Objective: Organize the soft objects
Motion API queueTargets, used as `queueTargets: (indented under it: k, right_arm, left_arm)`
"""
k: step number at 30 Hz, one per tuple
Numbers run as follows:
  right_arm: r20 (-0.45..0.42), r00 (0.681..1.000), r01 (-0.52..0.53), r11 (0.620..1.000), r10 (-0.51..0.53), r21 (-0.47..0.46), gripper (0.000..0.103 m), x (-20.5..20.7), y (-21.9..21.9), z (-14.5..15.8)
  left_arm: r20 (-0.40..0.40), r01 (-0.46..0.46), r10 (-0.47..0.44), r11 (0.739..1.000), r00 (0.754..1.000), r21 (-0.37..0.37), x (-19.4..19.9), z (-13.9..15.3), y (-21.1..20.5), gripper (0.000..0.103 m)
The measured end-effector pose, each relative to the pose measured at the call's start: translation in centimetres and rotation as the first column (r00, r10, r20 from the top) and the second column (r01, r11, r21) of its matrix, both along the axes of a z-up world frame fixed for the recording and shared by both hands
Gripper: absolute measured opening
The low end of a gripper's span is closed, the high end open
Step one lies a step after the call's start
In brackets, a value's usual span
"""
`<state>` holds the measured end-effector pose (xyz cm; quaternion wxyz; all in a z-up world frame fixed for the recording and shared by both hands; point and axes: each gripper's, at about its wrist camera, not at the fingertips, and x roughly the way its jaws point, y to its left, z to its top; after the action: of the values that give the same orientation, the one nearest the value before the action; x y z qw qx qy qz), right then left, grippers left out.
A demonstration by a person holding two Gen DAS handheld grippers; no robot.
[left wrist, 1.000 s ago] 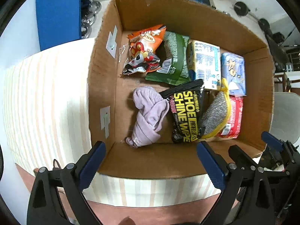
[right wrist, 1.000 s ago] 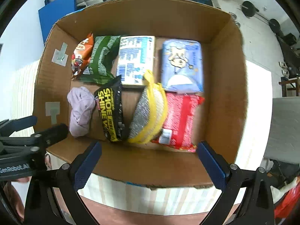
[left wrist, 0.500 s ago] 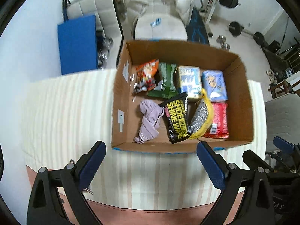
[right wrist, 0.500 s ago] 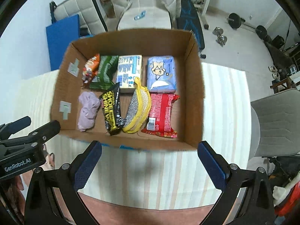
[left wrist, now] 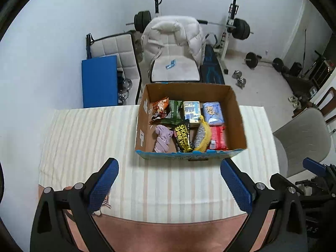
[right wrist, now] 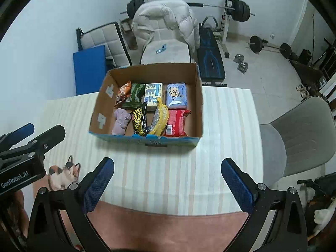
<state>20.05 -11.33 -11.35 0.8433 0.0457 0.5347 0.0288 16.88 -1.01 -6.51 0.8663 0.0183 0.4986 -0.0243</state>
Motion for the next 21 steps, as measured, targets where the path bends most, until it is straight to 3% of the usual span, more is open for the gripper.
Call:
queueTargets:
  k: [10,21]
  right_arm:
    - [0.123,0.992,0.019,1.000,-0.021,0.020,0.103,-7.2,-1.2,7.0]
    - [0.177,0.984,-0.002,1.000,0.002,0.004,0.103,-12.2,-1.1,10.9]
  left_arm:
    - [0.027,0.027,-0.026,0.999,0.999,-0.039,-6.8,3.9,-0.6,0.100]
    - [0.079,0.003,0.001,0.999,0.997,-0.049,-11.0,7.1,0.0,0.100]
